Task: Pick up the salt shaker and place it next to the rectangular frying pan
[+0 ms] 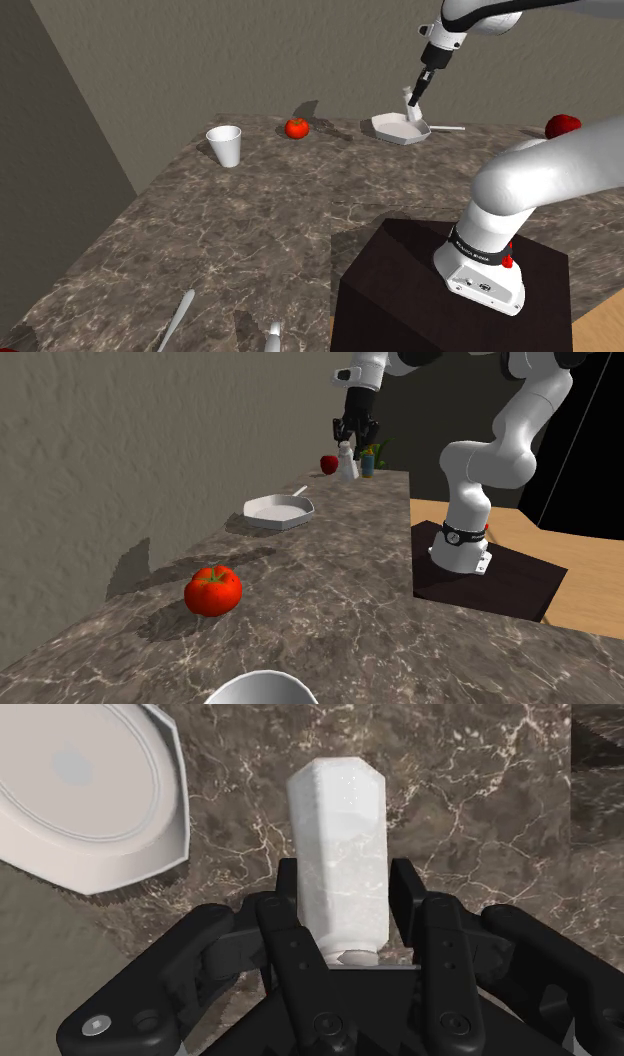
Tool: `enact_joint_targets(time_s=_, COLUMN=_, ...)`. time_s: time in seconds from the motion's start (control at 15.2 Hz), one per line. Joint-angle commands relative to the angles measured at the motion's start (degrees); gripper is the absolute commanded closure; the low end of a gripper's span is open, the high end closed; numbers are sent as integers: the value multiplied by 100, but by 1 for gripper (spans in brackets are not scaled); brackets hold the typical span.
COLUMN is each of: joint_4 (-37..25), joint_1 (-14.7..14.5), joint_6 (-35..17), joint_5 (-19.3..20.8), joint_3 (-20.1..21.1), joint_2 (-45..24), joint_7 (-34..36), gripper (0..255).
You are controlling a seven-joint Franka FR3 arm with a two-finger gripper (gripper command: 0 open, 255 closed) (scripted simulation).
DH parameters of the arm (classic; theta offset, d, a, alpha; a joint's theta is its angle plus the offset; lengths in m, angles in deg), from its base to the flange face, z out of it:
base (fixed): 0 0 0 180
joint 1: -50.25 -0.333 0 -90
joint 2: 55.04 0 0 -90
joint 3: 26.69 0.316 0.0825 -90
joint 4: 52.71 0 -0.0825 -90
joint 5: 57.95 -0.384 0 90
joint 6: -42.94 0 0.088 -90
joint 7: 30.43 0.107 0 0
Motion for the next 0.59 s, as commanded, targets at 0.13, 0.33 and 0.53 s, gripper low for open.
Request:
enact_joint_targets(time_s=0.13, joint_4=255, joint_1=82, joint_6=-194, joint_5=93, joint_3=-135, joint_2=55, joint_7=-132, gripper=255)
enact_joint_targets(time_s=0.33, joint_4=461, joint_1=97, joint_6=-436, joint_5=124, joint_3=-187, joint_2=17, joint_7=-154, gripper=255)
enact_joint_targets(time_s=0.53, joint_4=657, joint_1=109, joint_6=-685, joint_5=154, joint_3=-242, joint_2=-37, joint_7=-178, gripper=255)
